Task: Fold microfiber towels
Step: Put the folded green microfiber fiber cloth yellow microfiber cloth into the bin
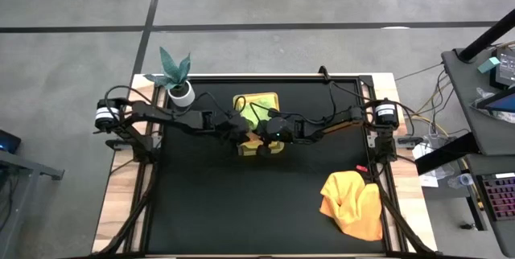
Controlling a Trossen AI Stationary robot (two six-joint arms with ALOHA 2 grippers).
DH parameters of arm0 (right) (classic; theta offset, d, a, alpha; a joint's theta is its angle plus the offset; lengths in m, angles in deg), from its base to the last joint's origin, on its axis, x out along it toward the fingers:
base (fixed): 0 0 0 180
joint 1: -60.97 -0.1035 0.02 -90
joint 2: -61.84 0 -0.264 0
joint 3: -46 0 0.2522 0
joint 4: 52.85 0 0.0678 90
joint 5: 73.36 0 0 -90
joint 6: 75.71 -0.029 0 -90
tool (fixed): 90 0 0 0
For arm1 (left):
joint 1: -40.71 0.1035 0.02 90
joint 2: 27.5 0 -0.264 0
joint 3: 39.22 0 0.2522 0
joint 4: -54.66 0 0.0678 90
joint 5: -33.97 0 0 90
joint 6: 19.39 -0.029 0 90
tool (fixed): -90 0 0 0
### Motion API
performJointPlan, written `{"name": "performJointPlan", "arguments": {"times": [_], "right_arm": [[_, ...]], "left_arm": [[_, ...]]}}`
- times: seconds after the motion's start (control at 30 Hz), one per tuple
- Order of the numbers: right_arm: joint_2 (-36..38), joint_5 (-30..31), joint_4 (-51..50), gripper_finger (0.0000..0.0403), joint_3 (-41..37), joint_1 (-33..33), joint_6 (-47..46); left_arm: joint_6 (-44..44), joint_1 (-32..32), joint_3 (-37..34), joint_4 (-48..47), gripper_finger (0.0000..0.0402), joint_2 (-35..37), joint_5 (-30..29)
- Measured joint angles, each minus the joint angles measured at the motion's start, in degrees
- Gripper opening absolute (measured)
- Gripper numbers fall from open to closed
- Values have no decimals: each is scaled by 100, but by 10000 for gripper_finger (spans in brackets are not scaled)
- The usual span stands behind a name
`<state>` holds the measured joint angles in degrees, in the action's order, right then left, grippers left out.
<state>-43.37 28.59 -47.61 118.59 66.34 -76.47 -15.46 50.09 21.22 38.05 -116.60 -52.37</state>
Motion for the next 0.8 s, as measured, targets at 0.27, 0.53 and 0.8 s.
{"name": "performJointPlan", "arguments": {"times": [0.27, 0.53, 0.8], "right_arm": [[-1, 0, -28, 8, 0, 4, -35], [-1, 0, -43, 8, 0, 4, -78], [-2, 0, -156, 8, -2, 43, -171]], "left_arm": [[-324, -4, 10, 513, 5, 9, -386], [-360, 5, -70, 577, 5, -238, -680], [178, 5, 31, -501, 5, -66, -570]]}}
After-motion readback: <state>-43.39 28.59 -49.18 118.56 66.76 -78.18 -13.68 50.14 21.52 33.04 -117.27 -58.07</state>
